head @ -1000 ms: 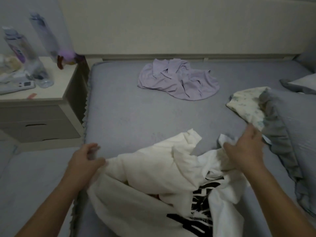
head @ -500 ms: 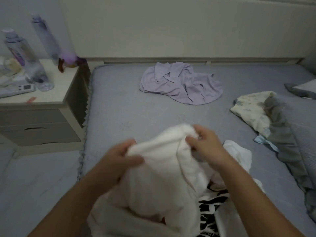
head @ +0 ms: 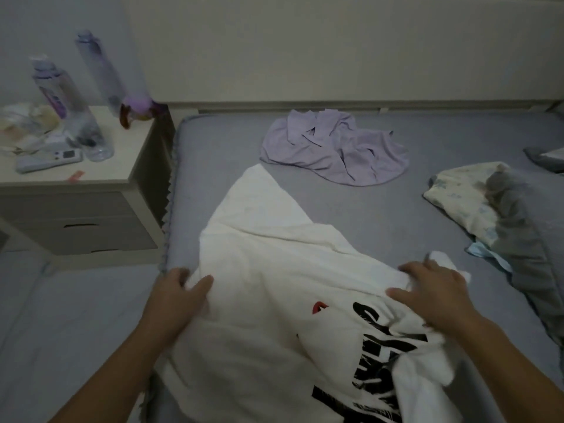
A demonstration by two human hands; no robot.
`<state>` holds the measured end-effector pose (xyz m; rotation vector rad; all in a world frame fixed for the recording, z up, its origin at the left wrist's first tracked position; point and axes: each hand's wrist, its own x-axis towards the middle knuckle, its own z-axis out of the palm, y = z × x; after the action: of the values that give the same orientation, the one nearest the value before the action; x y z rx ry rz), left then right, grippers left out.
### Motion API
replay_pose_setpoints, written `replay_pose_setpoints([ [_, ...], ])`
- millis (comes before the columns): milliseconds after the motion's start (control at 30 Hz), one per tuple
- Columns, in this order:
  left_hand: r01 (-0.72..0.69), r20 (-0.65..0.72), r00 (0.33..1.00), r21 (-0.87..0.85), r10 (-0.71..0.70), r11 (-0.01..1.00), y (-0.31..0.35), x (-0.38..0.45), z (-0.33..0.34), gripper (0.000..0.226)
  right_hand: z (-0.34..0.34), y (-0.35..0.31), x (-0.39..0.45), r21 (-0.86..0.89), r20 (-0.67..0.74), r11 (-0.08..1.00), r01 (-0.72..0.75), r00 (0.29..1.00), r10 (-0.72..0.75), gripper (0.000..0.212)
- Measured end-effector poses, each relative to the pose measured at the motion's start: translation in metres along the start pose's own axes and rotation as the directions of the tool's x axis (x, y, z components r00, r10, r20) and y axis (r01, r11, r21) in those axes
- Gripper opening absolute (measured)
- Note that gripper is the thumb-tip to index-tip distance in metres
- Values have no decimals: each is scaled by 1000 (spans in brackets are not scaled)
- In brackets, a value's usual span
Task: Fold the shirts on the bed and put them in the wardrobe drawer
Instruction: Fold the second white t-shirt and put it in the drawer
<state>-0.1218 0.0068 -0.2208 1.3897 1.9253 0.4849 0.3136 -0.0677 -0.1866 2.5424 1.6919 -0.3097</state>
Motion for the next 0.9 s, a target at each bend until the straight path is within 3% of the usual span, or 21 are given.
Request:
replay_pose_setpoints([
  [67, 104, 125, 988, -148, -86, 983, -6, -5, -6, 56, 0, 20, -5, 8, 22, 1000, -28, 999, 28, 45],
  [167, 112, 325, 942, -80, -81, 990, -1, -14, -14, 34, -5, 54, -10, -20, 157, 993, -116, 981, 118, 39],
  [200, 53, 294, 955, -48, -36, 997, 2, -16, -15, 26, -9, 67, -12, 17, 209, 986, -167, 965, 160, 37],
  [267, -54, 7, 999, -22, 54, 998, 6, -16, -17, 13, -16, 90, -24, 19, 282, 973, -229, 935, 215, 22],
  [333, -76, -302, 952, -50, 57, 996, 12, -19, -21, 16, -19, 101, -41, 15, 278, 967, -254, 930, 240, 13],
  [367, -85, -379, 923, -27, 68, 996, 14, -25, -21, 26, -18, 102, -49, 9, 243, 964, -267, 935, 257, 12],
  [433, -148, -386, 909, 49, 155, 988, 16, -51, -11, 38, -6, 98, -69, -5, -12, 973, -229, 973, 229, 25],
  [533, -378, -203, 910, -48, 362, 925, 13, -127, 29, 28, 13, 63, -119, 102, -427, 993, -60, 899, 99, 32],
  [600, -413, 6, 910, -74, 415, 908, 8, -181, 61, 21, 18, 39, -155, 182, -509, 983, 16, 857, 80, 20],
  [633, -434, 112, 896, 22, 429, 901, 6, -203, 79, 26, 22, 31, -172, 260, -487, 965, 42, 869, 93, 7],
  [700, -464, 268, 879, 295, 394, 835, 1, -239, 109, 59, 31, 21, -203, 428, -309, 904, -8, 938, 154, 19],
  [767, -447, 316, 890, 449, 330, 774, 0, -260, 122, 73, 47, 15, -231, 512, -78, 845, -151, 972, 221, 31],
  [833, -453, 375, 883, 526, 282, 720, 2, -273, 123, 56, 61, 9, -250, 603, 120, 746, -284, 956, 267, 48],
  [900, -453, 462, 858, 473, 225, 756, 11, -287, 121, 30, 66, 0, -252, 737, 136, 608, -296, 946, 295, 75],
])
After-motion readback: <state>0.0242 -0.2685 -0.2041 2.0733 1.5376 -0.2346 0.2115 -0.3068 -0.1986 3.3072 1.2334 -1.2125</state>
